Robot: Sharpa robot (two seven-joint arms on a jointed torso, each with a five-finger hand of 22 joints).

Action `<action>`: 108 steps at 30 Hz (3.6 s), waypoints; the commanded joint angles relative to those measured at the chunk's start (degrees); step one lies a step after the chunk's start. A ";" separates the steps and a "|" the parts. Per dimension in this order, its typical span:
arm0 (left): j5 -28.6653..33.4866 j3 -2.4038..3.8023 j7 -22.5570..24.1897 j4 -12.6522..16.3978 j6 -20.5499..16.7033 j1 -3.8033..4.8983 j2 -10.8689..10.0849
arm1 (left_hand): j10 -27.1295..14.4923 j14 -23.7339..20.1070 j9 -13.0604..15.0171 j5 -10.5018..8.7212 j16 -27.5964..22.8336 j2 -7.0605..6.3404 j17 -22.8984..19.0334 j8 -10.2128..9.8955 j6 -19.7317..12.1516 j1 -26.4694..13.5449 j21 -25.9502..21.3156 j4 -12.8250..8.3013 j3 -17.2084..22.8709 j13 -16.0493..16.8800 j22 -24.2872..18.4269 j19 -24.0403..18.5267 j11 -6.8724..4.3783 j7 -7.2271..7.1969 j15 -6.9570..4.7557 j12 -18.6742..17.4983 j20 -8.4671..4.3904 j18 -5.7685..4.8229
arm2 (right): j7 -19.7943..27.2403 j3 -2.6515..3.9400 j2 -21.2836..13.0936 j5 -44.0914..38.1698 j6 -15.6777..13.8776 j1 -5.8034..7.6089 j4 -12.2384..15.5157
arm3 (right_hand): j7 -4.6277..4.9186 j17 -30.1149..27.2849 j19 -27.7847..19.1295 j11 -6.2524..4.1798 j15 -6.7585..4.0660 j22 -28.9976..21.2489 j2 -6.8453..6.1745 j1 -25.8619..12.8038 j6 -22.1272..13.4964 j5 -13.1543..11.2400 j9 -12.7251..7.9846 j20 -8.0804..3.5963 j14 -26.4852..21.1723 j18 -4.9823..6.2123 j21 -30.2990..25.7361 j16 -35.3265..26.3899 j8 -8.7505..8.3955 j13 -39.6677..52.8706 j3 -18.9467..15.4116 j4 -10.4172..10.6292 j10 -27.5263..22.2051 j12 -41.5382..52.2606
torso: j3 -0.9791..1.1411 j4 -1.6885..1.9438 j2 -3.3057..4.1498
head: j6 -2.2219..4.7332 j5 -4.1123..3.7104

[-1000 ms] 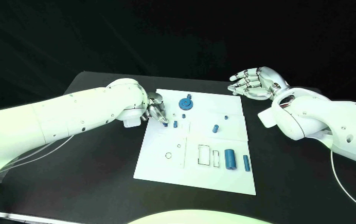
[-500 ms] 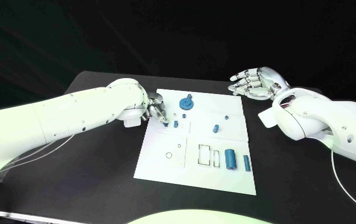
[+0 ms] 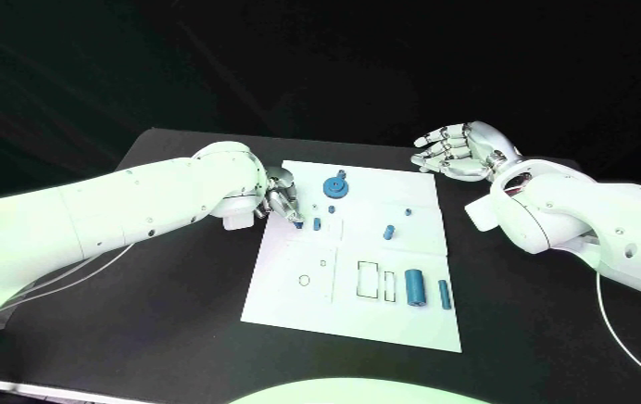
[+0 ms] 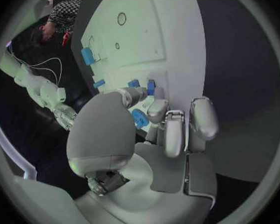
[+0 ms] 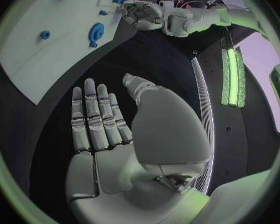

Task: Assemble the parts on the task board

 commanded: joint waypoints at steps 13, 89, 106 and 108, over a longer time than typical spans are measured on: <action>-0.39 -0.07 0.11 0.10 1.58 -0.23 -0.03 | 0.57 5.96 1.54 0.15 0.37 -0.73 15.10 -0.10 1.73 -0.08 0.39 -10.69 10.46 0.35 0.17 0.57 -0.11 -1.10 -0.31 0.48 -0.03 -1.15 | 0.52 0.01 0.08 -0.15 0.72 -0.13 -0.07 | 3.09 -0.11 -0.37 -0.04 -0.05 -0.09 0.29 -0.34 -0.51 -0.19 -0.06 -0.15 -0.16 0.85 -0.10 -0.26 0.30 -0.09 0.10 -0.30 -0.43 -0.06 | 0.05 -0.06 0.00 | 0.06 0.10; 2.86 -0.11 -0.83 -1.56 -0.68 -0.47 0.37 | 2.83 5.96 2.29 -0.96 0.37 -0.34 15.10 -3.22 6.20 -9.12 0.04 0.76 -11.50 3.94 0.94 1.42 -1.24 -2.78 -1.17 1.42 -0.90 -1.36 | 0.24 0.01 -0.41 -0.16 1.13 -0.14 0.34 | 3.13 -0.33 -0.56 0.01 0.01 -0.57 0.09 -0.53 -0.57 -0.22 -0.12 -0.09 -0.22 0.86 -0.06 -0.41 0.40 -0.09 0.03 -0.46 -0.46 -0.07 | -0.02 -0.05 0.02 | 0.03 -0.42; 4.73 0.00 -0.58 -1.32 -0.54 -0.46 -0.04 | 2.90 5.96 2.66 -1.91 0.37 -0.56 15.10 -3.46 6.44 -9.97 0.10 1.61 -15.90 4.10 1.19 1.58 -1.20 -2.72 -1.16 1.44 -0.90 -1.41 | 0.34 0.01 -0.34 -0.16 1.22 -0.14 0.25 | 3.13 -0.38 -0.59 0.01 0.02 -0.69 0.12 -0.61 -0.55 -0.21 -0.13 -0.07 -0.21 0.86 -0.05 -0.43 0.44 -0.08 0.02 -0.46 -0.43 -0.05 | 0.05 -0.04 -0.04 | -0.02 -0.31; 5.39 0.00 -0.37 -1.33 -0.79 -0.46 -0.05 | 2.82 5.96 2.75 -4.48 0.37 -0.24 15.10 -3.69 6.43 -10.71 0.05 1.64 -17.98 4.07 1.16 1.55 -1.15 -2.66 -1.10 1.36 -0.85 -1.40 | 0.34 0.01 -0.33 -0.16 1.22 -0.14 0.22 | 3.13 -0.38 -0.59 0.01 0.02 -0.69 0.12 -0.61 -0.55 -0.21 -0.13 -0.07 -0.21 0.86 -0.05 -0.43 0.44 -0.08 0.02 -0.46 -0.43 -0.05 | 0.03 -0.03 -0.07 | 0.04 -0.27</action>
